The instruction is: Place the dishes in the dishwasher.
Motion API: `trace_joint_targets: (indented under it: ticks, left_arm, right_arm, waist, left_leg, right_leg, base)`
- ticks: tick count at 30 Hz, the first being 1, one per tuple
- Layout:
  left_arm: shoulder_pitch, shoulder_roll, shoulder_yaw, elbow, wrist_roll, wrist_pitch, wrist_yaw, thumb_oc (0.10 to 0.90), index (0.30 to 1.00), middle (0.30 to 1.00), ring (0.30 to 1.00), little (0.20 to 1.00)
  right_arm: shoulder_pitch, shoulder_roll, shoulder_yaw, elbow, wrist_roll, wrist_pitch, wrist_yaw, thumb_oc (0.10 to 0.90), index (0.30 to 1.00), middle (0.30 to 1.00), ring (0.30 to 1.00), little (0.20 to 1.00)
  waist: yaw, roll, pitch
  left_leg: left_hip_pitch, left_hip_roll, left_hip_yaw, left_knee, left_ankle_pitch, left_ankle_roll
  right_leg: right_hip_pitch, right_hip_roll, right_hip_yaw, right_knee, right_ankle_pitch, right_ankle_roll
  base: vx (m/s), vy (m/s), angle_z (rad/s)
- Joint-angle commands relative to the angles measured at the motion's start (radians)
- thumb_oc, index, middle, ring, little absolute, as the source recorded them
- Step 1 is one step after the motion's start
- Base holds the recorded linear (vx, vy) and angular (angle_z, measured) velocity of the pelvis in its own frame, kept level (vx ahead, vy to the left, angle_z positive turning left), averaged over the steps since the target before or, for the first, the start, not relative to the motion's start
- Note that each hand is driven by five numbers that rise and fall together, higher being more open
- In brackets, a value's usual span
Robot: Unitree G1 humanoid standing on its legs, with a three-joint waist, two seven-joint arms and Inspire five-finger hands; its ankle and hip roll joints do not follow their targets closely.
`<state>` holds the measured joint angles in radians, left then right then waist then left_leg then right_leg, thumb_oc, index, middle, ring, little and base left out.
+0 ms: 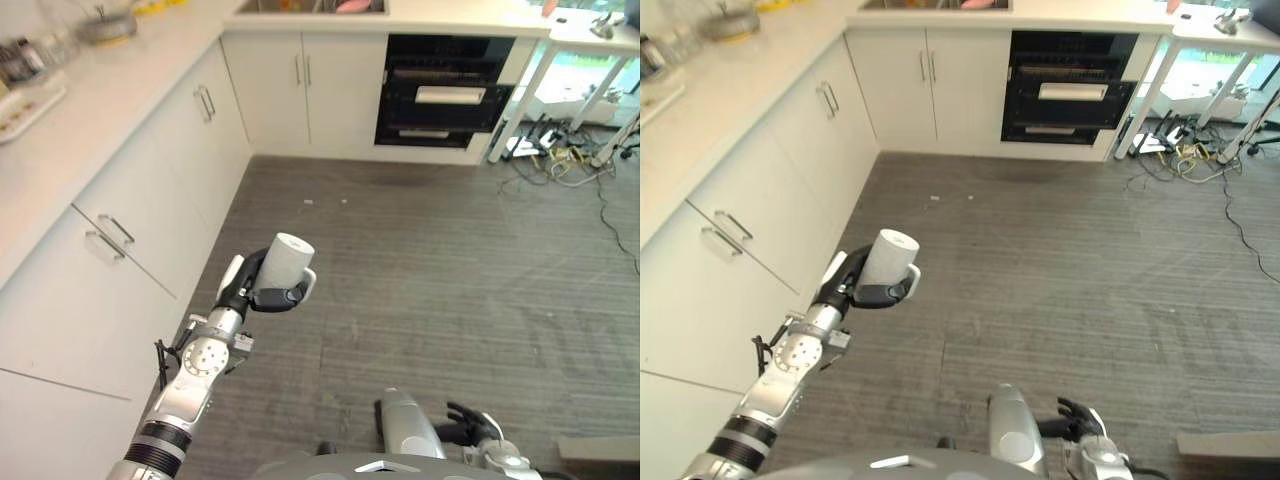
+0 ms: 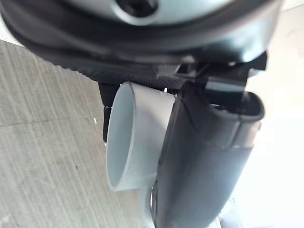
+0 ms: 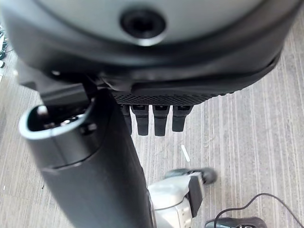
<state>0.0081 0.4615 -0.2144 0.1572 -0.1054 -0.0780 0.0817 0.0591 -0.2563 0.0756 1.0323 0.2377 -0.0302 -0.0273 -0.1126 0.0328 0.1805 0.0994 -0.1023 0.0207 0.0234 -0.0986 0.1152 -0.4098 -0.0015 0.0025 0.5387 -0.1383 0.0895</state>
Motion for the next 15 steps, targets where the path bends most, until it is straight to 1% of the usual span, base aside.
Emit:
trace_joint_targets:
  ticks: [1, 2, 5, 6, 7, 8, 9, 10, 11, 12, 13, 14, 15]
  left_arm:
    - [-0.098, 0.016, 0.035, -0.098, 0.020, -0.092, 0.015, 0.400, 0.300, 0.300, 0.300, 0.300]
    - [-0.103, 0.011, 0.032, -0.092, 0.025, -0.093, 0.019, 0.400, 0.300, 0.300, 0.300, 0.300]
    - [-0.103, 0.011, 0.032, -0.092, 0.025, -0.093, 0.019, 0.400, 0.300, 0.300, 0.300, 0.300]
    - [-0.103, 0.011, 0.032, -0.092, 0.025, -0.093, 0.019, 0.400, 0.300, 0.300, 0.300, 0.300]
    - [-0.103, 0.000, 0.033, -0.085, 0.040, -0.095, 0.021, 0.400, 0.300, 0.300, 0.300, 0.300]
    - [-0.073, -0.025, 0.028, -0.091, 0.033, -0.096, 0.008, 0.400, 0.300, 0.300, 0.300, 0.300]
    - [-0.073, -0.025, 0.028, -0.091, 0.033, -0.096, 0.008, 0.400, 0.300, 0.300, 0.300, 0.300]
    - [-0.060, -0.031, 0.023, -0.091, 0.036, -0.105, 0.005, 0.400, 0.300, 0.300, 0.300, 0.300]
    - [-0.063, -0.034, 0.018, -0.087, 0.023, -0.107, 0.008, 0.400, 0.300, 0.300, 0.300, 0.300]
    - [-0.063, -0.031, 0.014, -0.091, 0.014, -0.102, 0.003, 0.400, 0.300, 0.300, 0.300, 0.300]
    - [-0.056, -0.019, 0.025, -0.097, 0.010, -0.097, 0.004, 0.400, 0.300, 0.300, 0.300, 0.300]
    - [-0.057, -0.018, 0.025, -0.098, 0.010, -0.096, 0.004, 0.400, 0.300, 0.300, 0.300, 0.300]
    - [-0.050, -0.010, 0.032, -0.104, 0.006, -0.098, 0.007, 0.400, 0.300, 0.300, 0.300, 0.300]
  right_arm:
    - [-0.044, -0.005, 0.021, 0.046, 0.024, -0.052, -0.021, 0.800, 0.900, 0.900, 0.900, 0.900]
    - [-0.038, -0.006, 0.022, 0.041, 0.021, -0.054, -0.022, 0.800, 0.900, 0.900, 0.900, 0.900]
    - [-0.038, -0.007, 0.022, 0.040, 0.021, -0.054, -0.022, 0.800, 0.900, 0.900, 0.900, 0.900]
    - [-0.038, -0.007, 0.022, 0.040, 0.021, -0.054, -0.022, 0.800, 0.900, 0.900, 0.900, 0.900]
    - [-0.004, -0.006, 0.016, 0.029, -0.001, -0.054, -0.022, 0.800, 0.900, 0.900, 0.900, 0.900]
    - [0.038, -0.012, 0.013, 0.048, 0.011, -0.055, -0.017, 0.800, 0.900, 0.900, 0.900, 0.900]
    - [0.038, -0.012, 0.013, 0.048, 0.011, -0.055, -0.017, 0.800, 0.900, 0.900, 0.900, 0.900]
    - [0.047, -0.032, -0.002, 0.056, 0.017, -0.049, -0.011, 0.800, 0.900, 0.900, 0.900, 0.900]
    - [0.041, -0.047, -0.001, 0.060, 0.025, -0.051, -0.010, 0.800, 0.900, 0.900, 0.900, 0.900]
    - [0.032, -0.053, -0.005, 0.068, 0.032, -0.045, -0.010, 0.800, 0.900, 0.900, 0.900, 0.900]
    - [0.019, -0.072, -0.006, 0.070, 0.033, -0.044, -0.016, 0.800, 0.900, 0.900, 0.900, 0.900]
    - [0.017, -0.071, -0.006, 0.070, 0.033, -0.044, -0.016, 0.800, 0.900, 0.900, 0.900, 0.900]
    - [0.009, -0.087, -0.001, 0.046, 0.033, -0.050, -0.020, 0.800, 0.900, 0.900, 0.900, 0.900]
  waist:
    - [-0.053, -0.028, -0.002]
    - [-0.062, -0.037, -0.005]
    - [-0.063, -0.035, -0.003]
    - [-0.063, -0.035, -0.003]
    - [-0.069, -0.068, -0.047]
    - [-0.093, -0.053, -0.099]
    - [-0.093, -0.053, -0.099]
    - [-0.117, -0.023, -0.118]
    - [-0.125, 0.004, -0.119]
    - [-0.122, 0.003, -0.113]
    - [-0.107, 0.000, -0.090]
    - [-0.110, -0.004, -0.094]
    - [-0.093, -0.009, -0.075]
  left_leg:
    - [0.109, 0.018, -0.031, -0.104, -0.045, -0.106]
    - [0.131, 0.010, -0.037, -0.106, -0.063, -0.109]
    - [0.133, 0.012, -0.039, -0.106, -0.064, -0.110]
    - [0.133, 0.012, -0.039, -0.106, -0.064, -0.110]
    - [0.206, -0.005, -0.025, -0.084, -0.129, -0.123]
    - [0.229, 0.023, -0.030, 0.033, -0.132, -0.151]
    - [0.229, 0.023, -0.030, 0.033, -0.132, -0.151]
    - [0.214, 0.048, -0.050, 0.157, -0.074, -0.197]
    - [0.196, 0.070, -0.054, 0.260, 0.027, -0.248]
    - [0.129, 0.074, -0.039, 0.399, 0.108, -0.272]
    - [0.043, 0.066, -0.042, 0.590, 0.183, -0.290]
    - [0.029, 0.060, -0.044, 0.597, 0.186, -0.289]
    - [-0.016, 0.048, -0.051, 0.749, 0.225, -0.289]
  right_leg:
    - [0.109, 0.026, -0.077, -0.369, 0.162, 0.049]
    - [0.100, 0.044, -0.116, -0.439, 0.180, 0.057]
    - [0.105, 0.045, -0.117, -0.442, 0.181, 0.057]
    - [0.105, 0.045, -0.117, -0.442, 0.181, 0.057]
    - [0.094, 0.034, -0.331, -0.540, 0.216, 0.054]
    - [0.186, 0.060, -0.299, -0.562, 0.210, -0.004]
    - [0.186, 0.060, -0.299, -0.562, 0.210, -0.004]
    - [0.204, 0.059, -0.228, -0.537, 0.214, -0.024]
    - [0.215, 0.068, -0.204, -0.509, 0.198, -0.046]
    - [0.232, 0.052, -0.186, -0.492, 0.179, -0.059]
    - [0.271, 0.047, -0.158, -0.476, 0.150, -0.083]
    - [0.262, 0.041, -0.160, -0.475, 0.153, -0.082]
    - [0.296, 0.050, -0.121, -0.460, 0.135, -0.100]
  base:
    - [0.39, -0.035, 0.29]
    - [0.27, -0.023, 0.50]
    - [0.05, -0.005, 0.30]
    - [0.66, -0.166, 0.38]
    - [1.28, -0.371, 0.29]
    - [1.28, -0.371, 0.06]
    - [1.01, -0.323, 0.09]
    - [0.60, -0.186, 0.09]
    - [0.70, -0.236, 0.22]
    - [0.47, -0.185, 0.37]
    - [0.24, -0.118, 0.52]
    - [0.33, -0.155, 0.11]
    - [0.47, -0.255, -0.39]
